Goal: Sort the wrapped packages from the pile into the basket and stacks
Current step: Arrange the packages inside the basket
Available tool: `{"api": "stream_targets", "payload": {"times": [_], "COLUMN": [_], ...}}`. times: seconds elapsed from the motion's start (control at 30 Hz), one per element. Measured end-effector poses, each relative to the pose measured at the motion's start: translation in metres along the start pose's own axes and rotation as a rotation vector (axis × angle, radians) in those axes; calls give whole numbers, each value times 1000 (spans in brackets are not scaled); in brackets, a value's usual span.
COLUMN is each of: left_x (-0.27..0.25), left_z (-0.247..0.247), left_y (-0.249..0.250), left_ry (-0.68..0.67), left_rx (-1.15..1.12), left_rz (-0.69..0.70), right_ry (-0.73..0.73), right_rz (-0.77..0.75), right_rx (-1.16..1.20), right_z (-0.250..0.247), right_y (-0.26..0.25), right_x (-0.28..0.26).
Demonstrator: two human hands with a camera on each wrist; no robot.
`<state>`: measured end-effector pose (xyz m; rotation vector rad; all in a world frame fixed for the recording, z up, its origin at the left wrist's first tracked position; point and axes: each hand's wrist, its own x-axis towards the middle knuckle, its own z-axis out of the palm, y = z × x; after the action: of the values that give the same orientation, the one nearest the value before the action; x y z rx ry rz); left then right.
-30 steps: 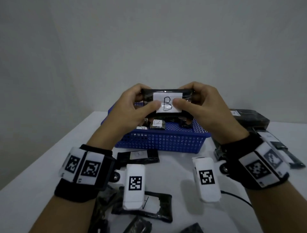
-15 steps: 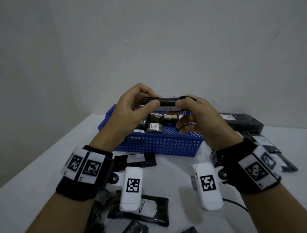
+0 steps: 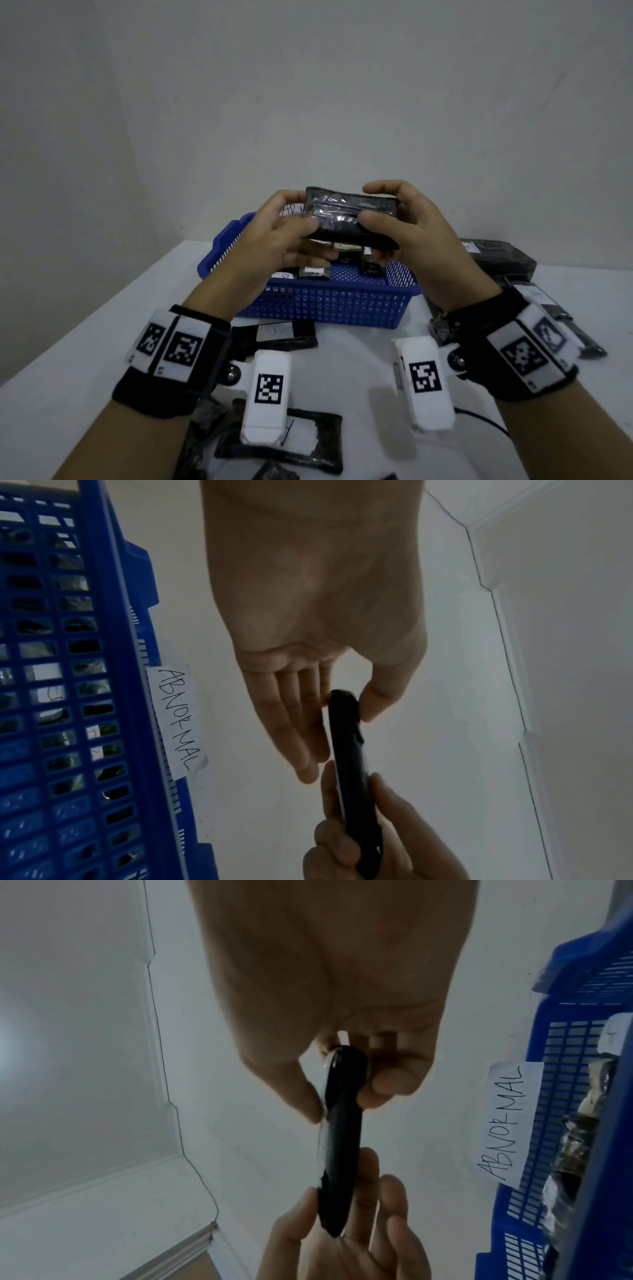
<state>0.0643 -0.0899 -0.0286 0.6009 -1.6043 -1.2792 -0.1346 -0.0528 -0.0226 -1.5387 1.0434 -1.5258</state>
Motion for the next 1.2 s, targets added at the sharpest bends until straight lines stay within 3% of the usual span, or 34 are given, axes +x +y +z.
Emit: {"api": "stream_targets", "payload": {"times": [0.13, 0.33, 0.47, 0.9, 1.0, 1.13, 1.2], "left_x": [-1, 2, 2, 0, -1, 0, 0], "left_z": [5, 8, 2, -5, -8, -8, -10], "left_y": [1, -5, 0, 3, 6, 8, 8], "left_ry": [20, 105, 70, 42, 24, 28, 44], "left_rx": [62, 142, 149, 218, 230, 113, 114], "left_rz": [-32, 58, 139, 274, 204, -12, -7], "right_ry": [38, 25, -24, 0, -27, -55, -65], "right_rz": [-41, -131, -42, -256, -288, -347, -305], "right_rx": [-109, -133, -28, -165, -136, -199, -234], "right_z": [-1, -1, -1, 3, -1, -5, -4], "right_y": [4, 4, 1, 6, 2, 0, 1], "right_x": [1, 0, -1, 0, -2, -3, -3]}}
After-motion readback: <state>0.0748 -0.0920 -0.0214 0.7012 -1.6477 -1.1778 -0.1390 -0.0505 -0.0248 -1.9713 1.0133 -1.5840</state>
